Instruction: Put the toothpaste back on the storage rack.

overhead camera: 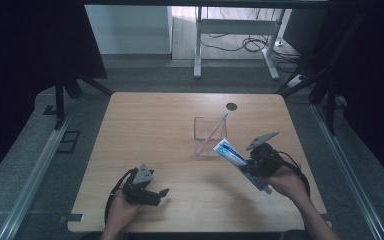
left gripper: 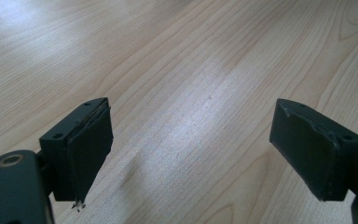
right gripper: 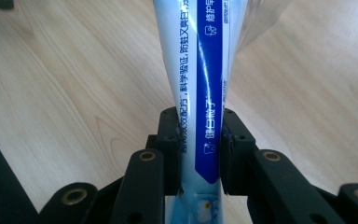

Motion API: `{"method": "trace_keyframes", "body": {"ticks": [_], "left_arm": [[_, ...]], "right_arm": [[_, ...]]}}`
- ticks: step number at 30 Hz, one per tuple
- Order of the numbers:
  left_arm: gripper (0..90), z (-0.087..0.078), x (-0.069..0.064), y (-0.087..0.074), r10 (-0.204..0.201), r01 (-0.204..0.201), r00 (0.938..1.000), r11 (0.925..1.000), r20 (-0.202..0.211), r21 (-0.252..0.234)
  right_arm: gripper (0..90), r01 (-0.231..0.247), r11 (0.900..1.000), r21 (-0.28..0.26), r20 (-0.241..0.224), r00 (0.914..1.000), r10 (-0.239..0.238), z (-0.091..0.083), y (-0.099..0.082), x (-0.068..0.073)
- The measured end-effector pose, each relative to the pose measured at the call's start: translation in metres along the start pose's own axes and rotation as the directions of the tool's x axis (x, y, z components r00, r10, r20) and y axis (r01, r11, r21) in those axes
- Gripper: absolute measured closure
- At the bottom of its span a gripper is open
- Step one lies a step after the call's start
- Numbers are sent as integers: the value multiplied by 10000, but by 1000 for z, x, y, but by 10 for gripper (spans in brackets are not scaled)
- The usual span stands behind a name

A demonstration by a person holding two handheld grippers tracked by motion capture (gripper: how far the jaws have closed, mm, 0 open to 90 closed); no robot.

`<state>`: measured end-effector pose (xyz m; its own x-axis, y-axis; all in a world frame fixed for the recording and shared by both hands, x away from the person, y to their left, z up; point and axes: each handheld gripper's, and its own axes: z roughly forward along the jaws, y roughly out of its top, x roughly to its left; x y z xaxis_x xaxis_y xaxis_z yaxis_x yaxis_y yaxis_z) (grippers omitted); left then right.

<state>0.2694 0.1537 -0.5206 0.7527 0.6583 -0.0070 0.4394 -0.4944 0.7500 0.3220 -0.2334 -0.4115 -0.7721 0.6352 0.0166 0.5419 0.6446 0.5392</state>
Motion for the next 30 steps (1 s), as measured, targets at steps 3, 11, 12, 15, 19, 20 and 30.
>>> {"method": "trace_keyframes", "body": {"ticks": [3, 11, 12, 15, 19, 20, 30], "left_arm": [[134, 0, 0, 0, 9, -9, 10000, 10000, -7, -1], [134, 0, 0, 0, -3, 3, 10000, 10000, 17, -3], [134, 0, 0, 0, -2, 2, 10000, 10000, 19, -3], [134, 0, 0, 0, -4, 4, 10000, 10000, 15, -3], [134, -1, 1, 0, -45, 45, 10000, 10000, 2, -47], [134, -1, 1, 0, -58, 58, 10000, 10000, -3, -38], [134, -1, 1, 0, -6, 6, 10000, 10000, 6, 1]], "right_arm": [[732, -24, 9997, -259, -23, 10000, 24, -3, 5, 0], [732, -94, 9975, -705, 17, 10000, 95, -7, 17, -1], [732, -114, 9971, -754, 4, 9999, 114, -8, 19, -1], [732, -116, 9955, -935, -2, 9999, 116, -9, 25, -2], [732, -199, 9922, -1228, -14, 9998, 199, -11, 33, -2], [733, -194, 9911, -1314, -10, 9998, 194, -10, 35, -3], [732, -204, 9784, -2057, 78, 9997, 225, -14, 56, -4]]}}
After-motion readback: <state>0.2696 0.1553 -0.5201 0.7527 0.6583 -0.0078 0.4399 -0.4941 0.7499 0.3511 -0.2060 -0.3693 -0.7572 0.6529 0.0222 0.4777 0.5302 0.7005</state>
